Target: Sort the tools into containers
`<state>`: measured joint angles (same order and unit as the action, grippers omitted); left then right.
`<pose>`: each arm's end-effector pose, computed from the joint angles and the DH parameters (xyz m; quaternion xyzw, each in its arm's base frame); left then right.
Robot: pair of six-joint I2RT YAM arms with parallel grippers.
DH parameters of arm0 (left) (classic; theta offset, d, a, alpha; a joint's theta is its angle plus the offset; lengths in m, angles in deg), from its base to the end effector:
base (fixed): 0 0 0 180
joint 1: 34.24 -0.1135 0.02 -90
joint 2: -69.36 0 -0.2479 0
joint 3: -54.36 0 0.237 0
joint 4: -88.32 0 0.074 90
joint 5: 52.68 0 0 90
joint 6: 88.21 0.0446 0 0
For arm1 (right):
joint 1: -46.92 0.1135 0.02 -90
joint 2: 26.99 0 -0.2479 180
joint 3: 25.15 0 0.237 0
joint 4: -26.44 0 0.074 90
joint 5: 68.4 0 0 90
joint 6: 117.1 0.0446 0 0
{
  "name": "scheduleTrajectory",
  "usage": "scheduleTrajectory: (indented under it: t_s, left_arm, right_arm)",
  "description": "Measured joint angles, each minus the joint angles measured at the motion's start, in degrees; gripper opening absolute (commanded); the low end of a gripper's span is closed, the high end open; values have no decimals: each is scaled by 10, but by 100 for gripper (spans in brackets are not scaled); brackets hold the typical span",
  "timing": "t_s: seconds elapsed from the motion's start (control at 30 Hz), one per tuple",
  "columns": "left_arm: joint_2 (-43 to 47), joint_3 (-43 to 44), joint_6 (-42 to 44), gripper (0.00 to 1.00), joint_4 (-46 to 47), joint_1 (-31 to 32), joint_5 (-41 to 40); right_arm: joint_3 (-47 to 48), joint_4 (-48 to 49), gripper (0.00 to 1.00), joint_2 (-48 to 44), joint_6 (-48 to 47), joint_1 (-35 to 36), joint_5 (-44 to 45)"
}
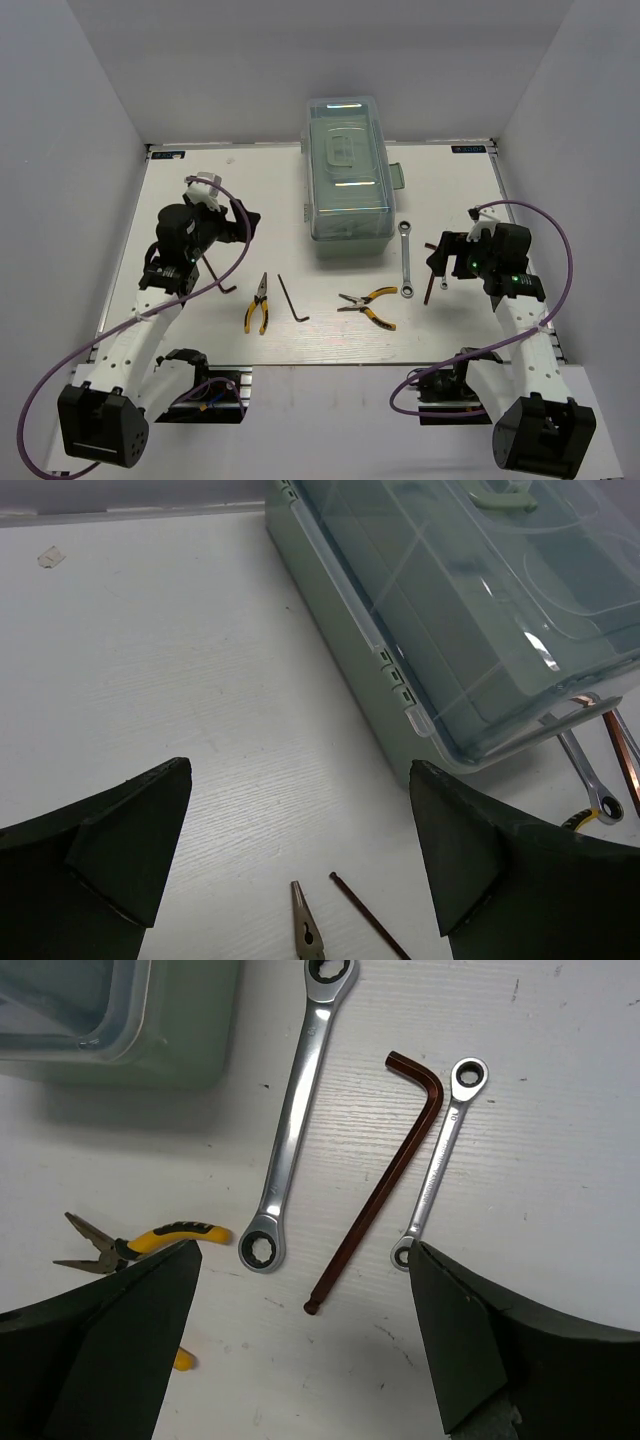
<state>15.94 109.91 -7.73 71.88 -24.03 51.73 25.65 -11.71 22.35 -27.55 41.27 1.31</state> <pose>0.2172 -0.0504 0.2924 0.0817 0.7830 -0.2019 0.5827 0.1889 -0.0031 0.2384 -0.0390 0.8824 0.1337 0.4494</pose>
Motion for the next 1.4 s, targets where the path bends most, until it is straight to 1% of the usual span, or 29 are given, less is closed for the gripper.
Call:
scheduleTrajectory:
  t_s: [0.4, 0.43, 0.47, 0.5, 0.53, 0.57, 0.6, 0.7, 0.73, 0.77, 0.8, 0.83, 0.87, 0.9, 0.93, 0.97, 1.0, 1.03, 1.07, 1.1, 1.17, 1.23, 1.27, 1.3, 1.33, 1.4]
  left_arm:
    - [-9, 0, -1, 100, 0, 0, 5]
    - [-9, 0, -2, 93, 0, 0, 5]
    - [-9, 0, -5, 85, 0, 0, 6]
    - [-9, 0, -6, 54, 0, 0, 9]
    - [-9, 0, -6, 32, 0, 0, 11]
    - [-10, 0, -7, 11, 0, 0, 14]
    - [-14, 1, -9, 0, 0, 0, 16]
    - [-36, 11, -8, 0, -2, 0, 21]
    - [-47, 15, -8, 0, -4, 0, 24]
    - [-58, 19, -8, 0, -7, 0, 26]
    - [-69, 23, -8, 0, -10, 0, 28]
    - [-83, 28, -8, 0, -15, 0, 30]
    - [-95, 32, -8, 0, -18, 0, 32]
    - [-107, 38, -8, 0, -23, 0, 35]
    - [-118, 41, -9, 5, -27, 0, 38]
    - [-129, 43, -9, 25, -30, 0, 41]
    - [-136, 44, -7, 39, -33, 0, 43]
    - [-142, 44, -12, 56, -38, 0, 48]
    - [-147, 45, -9, 80, -41, 0, 51]
    - [-152, 45, -9, 86, -43, 0, 56]
    - [-160, 48, -17, 92, -46, 0, 63]
    - [-165, 50, -20, 93, -47, 0, 71]
    - [-167, 52, -21, 93, -47, 0, 74]
    - [-169, 56, -21, 92, -49, 0, 78]
    - [-171, 60, -23, 92, -49, 0, 81]
    - [-177, 72, -28, 88, -46, 0, 91]
  right_arm:
    - [0, 0, 90, 0, -3, -6, 1]
    - [0, 0, 86, 0, -14, -6, -2]
    - [-1, 0, 76, 0, -25, -7, -6]
    - [-4, 2, 30, 0, -41, -8, -9]
    - [-5, 2, 0, -1, -52, -8, -10]
    - [-8, 0, 0, 0, -62, -8, -11]
    - [-9, -2, 0, 1, -68, -9, -12]
    - [-9, -5, 0, 6, -84, -11, -17]
    - [-9, -6, 3, 6, -89, -11, -20]
    - [-9, -6, 13, 6, -91, -11, -23]
    - [-9, -6, 25, 6, -92, -11, -26]
    - [-9, -7, 40, 6, -96, -11, -28]
    - [-9, -8, 61, 6, -95, -11, -31]
    - [-9, -10, 70, 6, -98, -11, -36]
    - [-9, -10, 74, 7, -101, -11, -40]
    - [-9, -11, 74, 7, -104, -11, -43]
    - [-9, -12, 74, 9, -106, -11, -47]
    - [-9, -12, 74, 12, -106, -11, -51]
    - [-9, -12, 74, 18, -106, -11, -54]
    - [-9, -13, 74, 23, -106, -11, -55]
    - [-9, -13, 78, 31, -104, -10, -56]
    - [-3, -16, 76, 37, -100, -10, -62]
    - [5, -20, 74, 42, -98, -10, -68]
    - [21, -28, 67, 49, -95, -10, -77]
    - [45, -35, 63, 61, -92, -10, -87]
    - [118, -54, 57, 95, -83, -8, -112]
